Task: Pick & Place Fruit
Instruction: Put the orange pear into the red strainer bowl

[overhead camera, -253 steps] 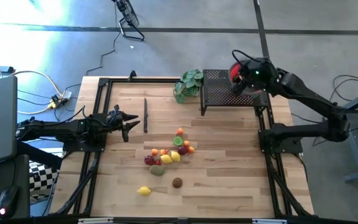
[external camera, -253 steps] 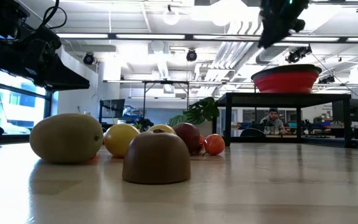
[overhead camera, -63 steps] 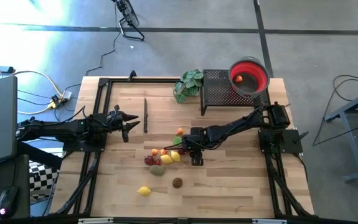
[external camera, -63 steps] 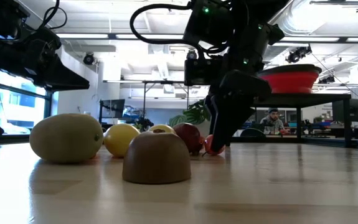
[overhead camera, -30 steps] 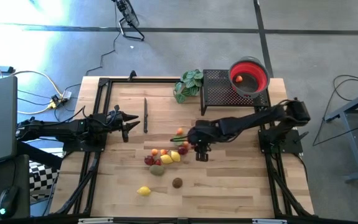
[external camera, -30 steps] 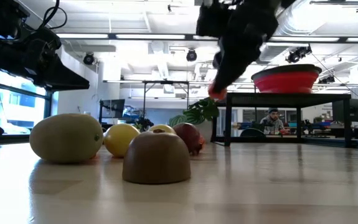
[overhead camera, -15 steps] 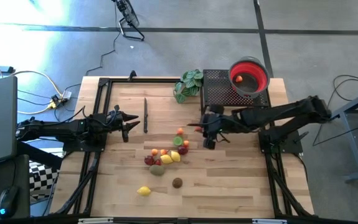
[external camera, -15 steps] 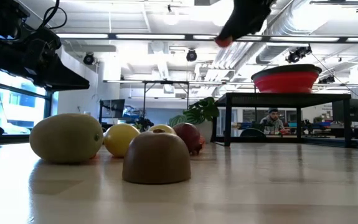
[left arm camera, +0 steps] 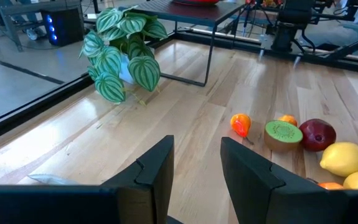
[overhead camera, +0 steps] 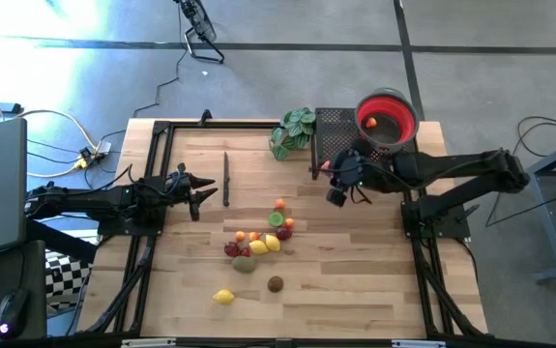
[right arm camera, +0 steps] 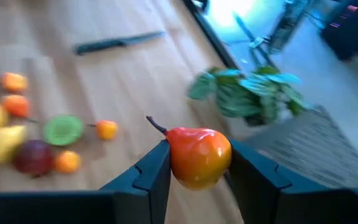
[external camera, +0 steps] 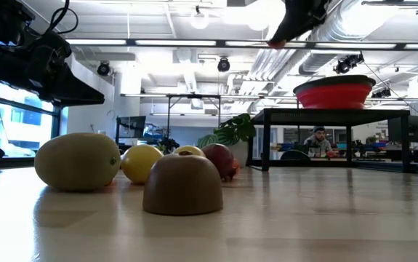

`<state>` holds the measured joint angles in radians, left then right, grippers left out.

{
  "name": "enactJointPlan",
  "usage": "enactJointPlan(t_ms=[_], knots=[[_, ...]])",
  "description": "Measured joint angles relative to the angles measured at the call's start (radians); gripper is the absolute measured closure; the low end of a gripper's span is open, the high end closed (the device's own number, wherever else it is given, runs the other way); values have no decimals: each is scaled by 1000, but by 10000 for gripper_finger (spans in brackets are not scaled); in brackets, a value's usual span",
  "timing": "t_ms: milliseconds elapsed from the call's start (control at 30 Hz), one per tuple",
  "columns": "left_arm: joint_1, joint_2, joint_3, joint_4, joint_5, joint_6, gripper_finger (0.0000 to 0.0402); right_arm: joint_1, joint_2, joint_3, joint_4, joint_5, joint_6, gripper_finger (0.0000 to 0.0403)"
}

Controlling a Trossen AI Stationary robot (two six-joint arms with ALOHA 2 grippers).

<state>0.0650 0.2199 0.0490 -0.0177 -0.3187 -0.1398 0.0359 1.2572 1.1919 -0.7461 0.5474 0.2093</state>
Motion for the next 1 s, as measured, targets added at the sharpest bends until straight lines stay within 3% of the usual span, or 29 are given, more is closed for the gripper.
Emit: enactJointPlan(t_ms=[567, 767, 1000], knots=[[0, 0, 0, 0, 0, 0, 274, -267, -25, 0, -104, 147, -15, 268], [0, 0, 0, 0, 0, 0, 274, -350, -33, 0, -104, 255, -19, 268], [0, 0, 0, 0, 0, 0, 274, -471, -36, 0, -117, 262, -19, 268]])
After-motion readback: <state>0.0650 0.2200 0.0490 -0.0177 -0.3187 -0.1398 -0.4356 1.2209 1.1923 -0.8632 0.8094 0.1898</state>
